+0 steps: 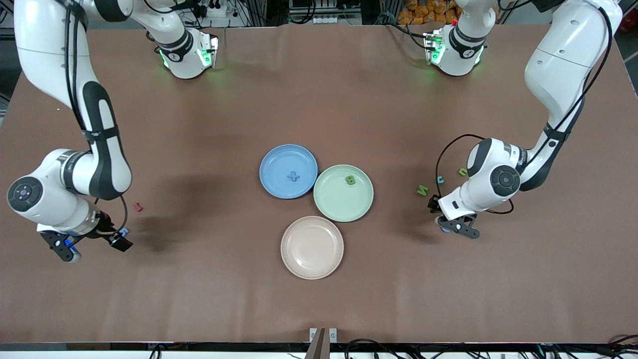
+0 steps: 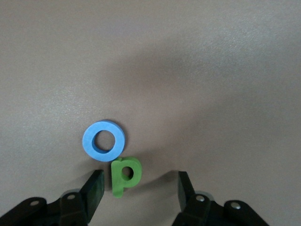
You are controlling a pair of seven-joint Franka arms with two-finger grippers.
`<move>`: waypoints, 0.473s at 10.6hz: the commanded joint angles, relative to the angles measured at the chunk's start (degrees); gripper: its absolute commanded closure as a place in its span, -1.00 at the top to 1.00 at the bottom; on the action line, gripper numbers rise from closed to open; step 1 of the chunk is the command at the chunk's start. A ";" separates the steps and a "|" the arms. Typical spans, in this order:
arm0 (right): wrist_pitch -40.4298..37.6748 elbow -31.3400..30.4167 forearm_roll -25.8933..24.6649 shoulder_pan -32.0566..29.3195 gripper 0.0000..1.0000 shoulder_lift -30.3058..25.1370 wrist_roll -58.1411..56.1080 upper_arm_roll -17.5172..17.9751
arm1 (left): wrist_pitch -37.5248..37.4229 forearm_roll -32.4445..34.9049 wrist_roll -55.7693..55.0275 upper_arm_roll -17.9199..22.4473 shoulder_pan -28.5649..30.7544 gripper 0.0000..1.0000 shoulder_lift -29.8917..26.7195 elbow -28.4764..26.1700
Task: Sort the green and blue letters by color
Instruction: 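Move the right gripper to the blue g while the left gripper reaches green p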
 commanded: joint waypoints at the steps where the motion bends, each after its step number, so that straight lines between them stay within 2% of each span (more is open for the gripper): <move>1: -2.82 4.57 1.21 -3.54 1.00 3.87 -0.46 0.64 | -0.01 2.11 0.50 -0.25 0.09 0.16 0.96 1.09; 3: -2.47 4.48 1.39 -4.77 1.00 5.11 -0.56 1.43 | 0.08 2.11 0.24 -0.25 0.09 -0.99 0.96 1.18; 5: -2.38 4.39 2.79 -5.04 1.00 5.90 -0.65 1.79 | -0.01 2.11 0.06 -0.25 0.09 -1.00 0.96 1.53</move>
